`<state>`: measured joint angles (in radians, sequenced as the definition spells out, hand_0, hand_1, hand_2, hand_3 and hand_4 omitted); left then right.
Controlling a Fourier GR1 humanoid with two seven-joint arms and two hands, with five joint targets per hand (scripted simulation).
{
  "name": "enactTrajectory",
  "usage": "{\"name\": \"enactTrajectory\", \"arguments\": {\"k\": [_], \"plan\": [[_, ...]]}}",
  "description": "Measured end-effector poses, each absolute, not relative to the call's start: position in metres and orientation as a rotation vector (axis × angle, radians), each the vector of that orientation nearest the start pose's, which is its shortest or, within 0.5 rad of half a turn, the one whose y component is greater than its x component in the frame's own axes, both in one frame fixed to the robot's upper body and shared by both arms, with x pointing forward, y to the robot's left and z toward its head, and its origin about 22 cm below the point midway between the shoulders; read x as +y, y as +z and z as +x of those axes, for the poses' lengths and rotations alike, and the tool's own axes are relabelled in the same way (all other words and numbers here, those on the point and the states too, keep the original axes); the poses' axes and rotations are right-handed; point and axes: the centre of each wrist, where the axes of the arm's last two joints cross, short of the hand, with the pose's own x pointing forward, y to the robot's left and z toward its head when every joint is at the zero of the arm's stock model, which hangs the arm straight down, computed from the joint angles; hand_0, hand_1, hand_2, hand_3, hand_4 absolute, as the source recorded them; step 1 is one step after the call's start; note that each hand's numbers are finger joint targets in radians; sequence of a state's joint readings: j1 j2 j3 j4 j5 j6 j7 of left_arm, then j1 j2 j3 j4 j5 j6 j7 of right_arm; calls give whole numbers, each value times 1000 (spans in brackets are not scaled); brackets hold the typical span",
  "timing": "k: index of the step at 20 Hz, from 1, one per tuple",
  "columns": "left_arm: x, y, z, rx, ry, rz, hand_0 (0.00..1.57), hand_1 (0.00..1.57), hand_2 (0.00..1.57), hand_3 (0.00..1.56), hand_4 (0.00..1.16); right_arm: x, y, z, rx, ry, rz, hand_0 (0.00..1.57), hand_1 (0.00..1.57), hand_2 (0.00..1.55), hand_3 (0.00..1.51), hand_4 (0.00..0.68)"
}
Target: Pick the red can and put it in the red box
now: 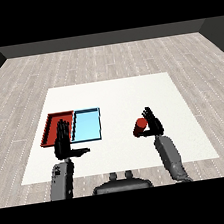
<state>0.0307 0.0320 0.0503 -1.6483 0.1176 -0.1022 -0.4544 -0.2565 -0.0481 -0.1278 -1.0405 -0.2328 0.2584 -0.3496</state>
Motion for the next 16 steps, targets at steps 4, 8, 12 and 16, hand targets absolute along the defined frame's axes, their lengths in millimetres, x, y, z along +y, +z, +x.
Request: {"name": "enactTrajectory", "arguments": {"k": [4,8,12,16], "plan": [[251,5,239,-2080,49,-94,0,0,0,0,0,-236,-63,301,-1635,-102,324,0,0,0,0,0],[250,4,234,-2077,49,-88,0,0,0,0,0,-233,-64,295,-1641,-94,327,0,0,0,0,0],[248,6,242,-2081,55,-94,0,0,0,0,0,-229,-67,298,-1634,-88,336,0,0,0,0,0],[254,9,238,-2085,64,-96,0,0,0,0,0,-225,-65,298,-1620,-87,339,0,0,0,0,0]]}}
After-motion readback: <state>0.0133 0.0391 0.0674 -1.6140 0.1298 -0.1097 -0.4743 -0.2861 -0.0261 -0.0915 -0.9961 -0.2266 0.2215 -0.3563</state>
